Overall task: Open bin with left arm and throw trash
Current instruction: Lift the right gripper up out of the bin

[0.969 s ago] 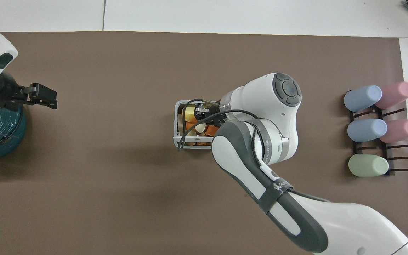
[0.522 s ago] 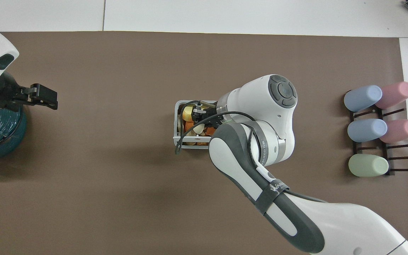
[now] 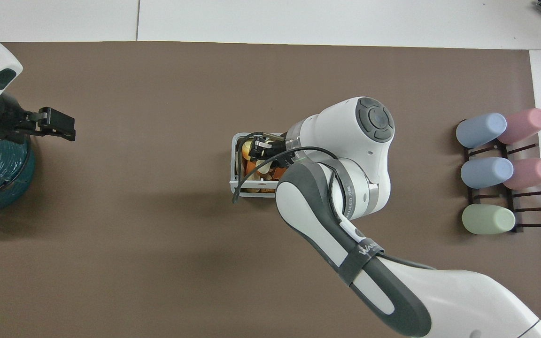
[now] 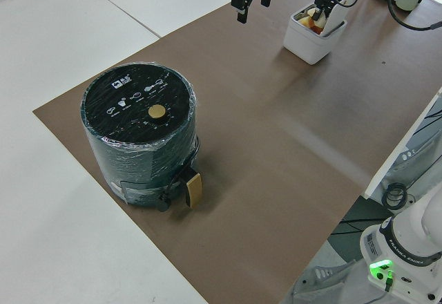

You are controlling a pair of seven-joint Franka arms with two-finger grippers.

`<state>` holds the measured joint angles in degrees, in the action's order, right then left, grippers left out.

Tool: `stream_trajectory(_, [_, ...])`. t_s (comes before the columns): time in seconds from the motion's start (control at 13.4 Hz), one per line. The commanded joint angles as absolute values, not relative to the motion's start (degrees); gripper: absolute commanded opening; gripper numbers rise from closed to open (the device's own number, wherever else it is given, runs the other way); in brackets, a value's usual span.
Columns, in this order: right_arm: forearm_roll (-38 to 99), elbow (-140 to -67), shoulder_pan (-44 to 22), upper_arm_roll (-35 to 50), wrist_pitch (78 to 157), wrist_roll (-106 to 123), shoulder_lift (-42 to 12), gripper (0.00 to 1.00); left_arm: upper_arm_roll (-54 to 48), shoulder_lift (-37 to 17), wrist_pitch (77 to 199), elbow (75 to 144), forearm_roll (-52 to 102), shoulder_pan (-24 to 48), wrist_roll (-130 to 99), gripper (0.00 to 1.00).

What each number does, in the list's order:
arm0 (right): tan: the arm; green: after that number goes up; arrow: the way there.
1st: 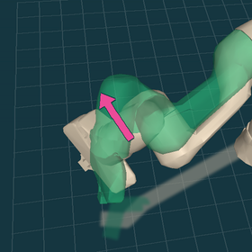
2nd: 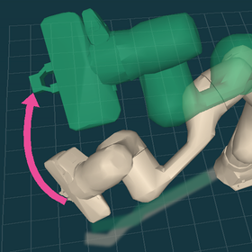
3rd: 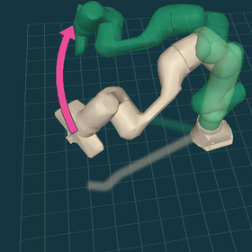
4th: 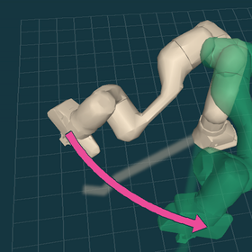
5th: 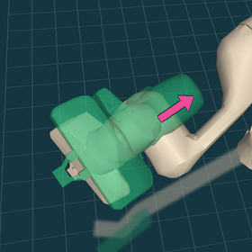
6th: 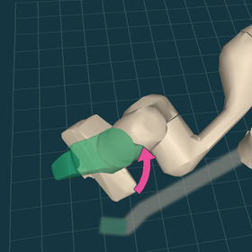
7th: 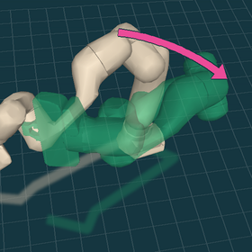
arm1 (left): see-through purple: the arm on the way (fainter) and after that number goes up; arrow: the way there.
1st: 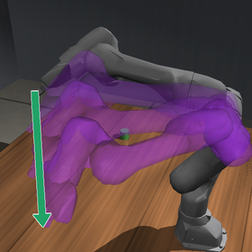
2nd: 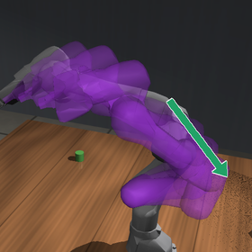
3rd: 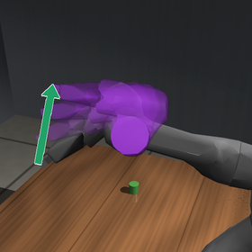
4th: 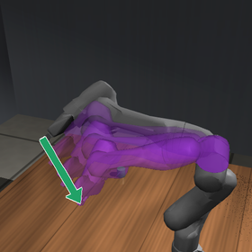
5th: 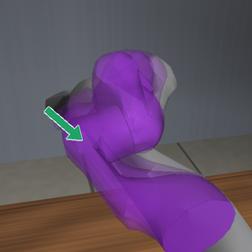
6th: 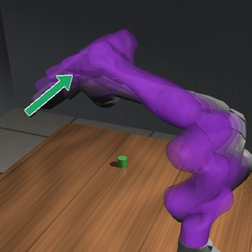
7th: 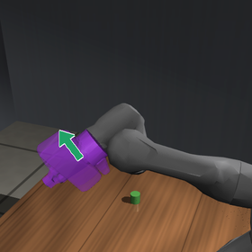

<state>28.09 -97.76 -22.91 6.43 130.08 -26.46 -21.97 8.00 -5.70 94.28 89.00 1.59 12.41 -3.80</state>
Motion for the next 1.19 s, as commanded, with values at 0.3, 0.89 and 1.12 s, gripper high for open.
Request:
stream_trajectory(0.3, [28.8,-95.4,-22.9,6.8,128.9,-27.9,-20.7,0.67,8.2,-4.5,98.2,91.2,0.5,12.2,-2.3,1.00])
stream_trajectory(0.89, [11.6,-95.4,-20.0,5.5,128.2,-27.7,-15.6,1.00,8.2,-4.6,98.4,91.2,0.4,12.3,1.0,1.00])
stream_trajectory(1.12, [-5.7,-95.3,-16.5,5.5,127.3,-27.2,-15.5,1.00,8.2,-4.6,98.4,91.2,0.4,12.3,1.0,1.00])
